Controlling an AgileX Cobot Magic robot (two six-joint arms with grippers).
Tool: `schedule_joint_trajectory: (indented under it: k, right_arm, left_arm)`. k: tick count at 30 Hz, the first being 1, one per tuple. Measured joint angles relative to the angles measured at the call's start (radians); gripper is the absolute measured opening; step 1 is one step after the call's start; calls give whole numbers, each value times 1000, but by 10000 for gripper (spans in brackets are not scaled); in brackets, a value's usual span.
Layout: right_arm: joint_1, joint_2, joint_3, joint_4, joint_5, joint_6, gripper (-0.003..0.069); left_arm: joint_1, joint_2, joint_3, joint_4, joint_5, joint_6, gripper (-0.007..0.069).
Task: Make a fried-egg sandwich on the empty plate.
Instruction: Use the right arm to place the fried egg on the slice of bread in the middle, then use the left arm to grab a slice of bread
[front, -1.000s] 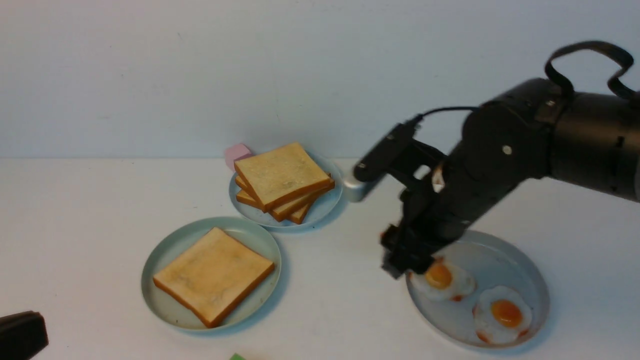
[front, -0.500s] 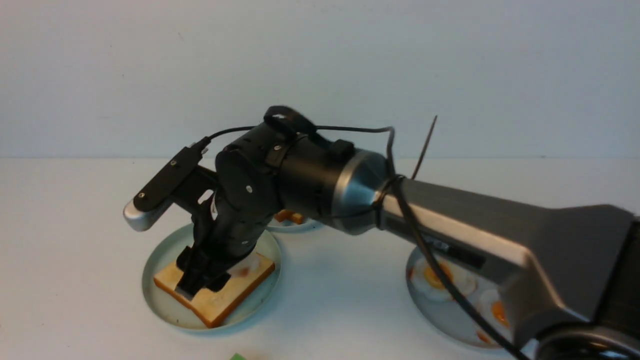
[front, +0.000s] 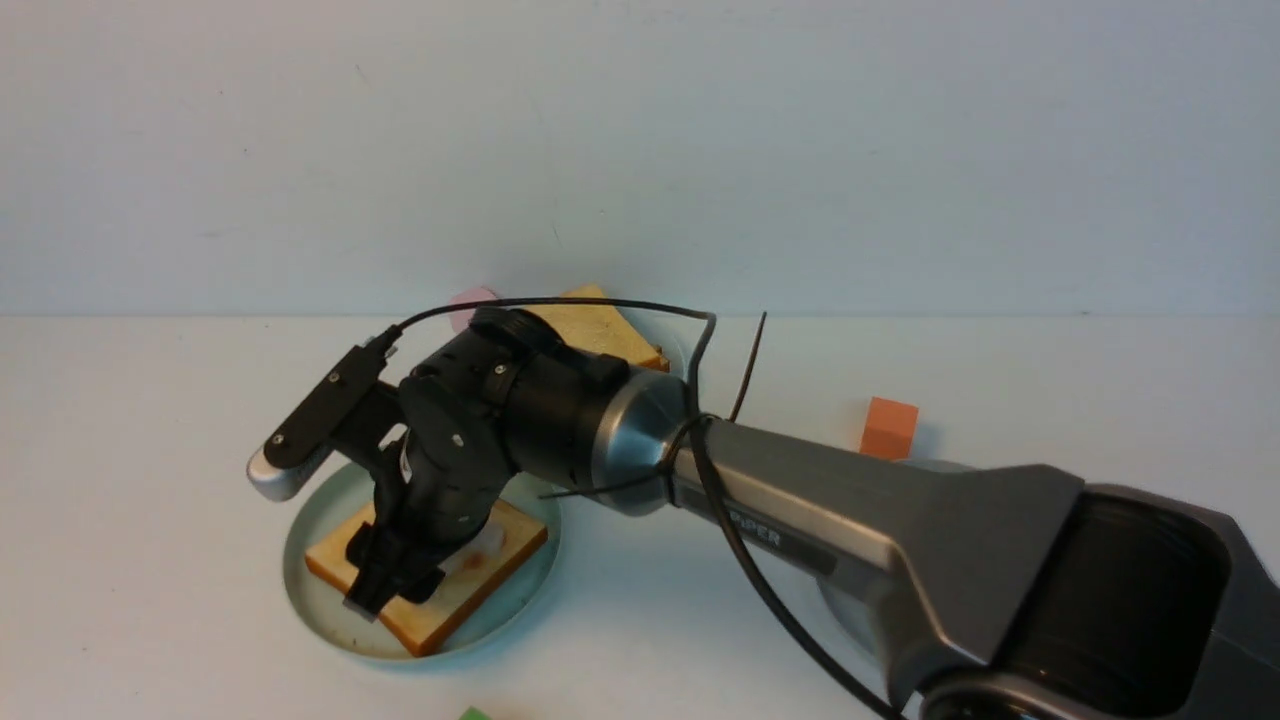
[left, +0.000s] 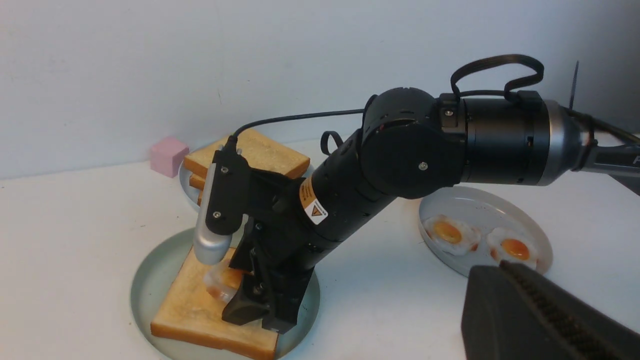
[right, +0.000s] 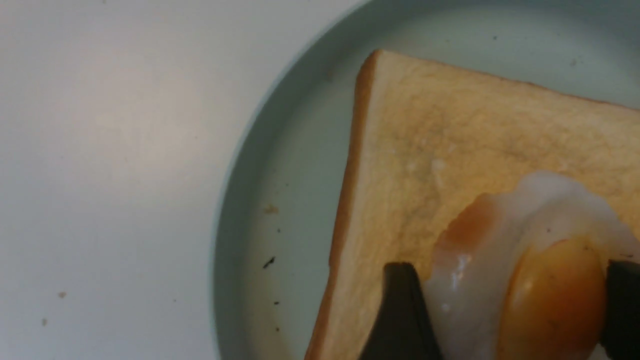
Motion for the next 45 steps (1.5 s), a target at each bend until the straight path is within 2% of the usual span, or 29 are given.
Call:
schedule_joint_trajectory:
  k: [2,4,6,11,15,19,21,25,31,33,37,42,45]
  right_arm:
    - [0,0,0,-12,-8,4,536]
    - [0,0,0,-12,-13,7,617]
    - [0,-4,-1,-24,-14,17,662]
    - [0,-46,-1,-30,5,30,666]
    - [0,-156,-1,-34,156,32,613]
    - [0,-291,-2,-67,384,34,528]
    - [0,-343,7,-88,406,48,494]
    - [-9,-502,131,-143,412,131,363]
    - [-49,-837,490,-175,418,274,163]
    - [-50,-973,641,-175,425,310,97]
    - [-49,-1245,853,-168,430,396,20]
    - [-49,-1490,990,-157,427,479,3]
    - [-49,-1654,1033,-154,441,542,3]
  left_arm:
    - [0,0,0,0,0,0,-13]
    - [0,0,0,0,0,0,-13]
    - [0,0,0,0,-1,0,-13]
    - [0,0,0,0,-1,0,-13]
    - [0,2,0,1,14,0,-13]
    - [0,81,0,5,47,0,-13]
    - [0,127,0,4,49,0,-13]
    - [0,336,-35,17,42,-9,-13]
    - [0,620,-185,23,17,12,-13]
    - [0,764,-263,3,16,63,-13]
    - [0,1017,-433,-27,20,165,-13]
    - [45,1243,-607,-85,68,278,-13]
    - [136,1395,-736,-196,101,435,-13]
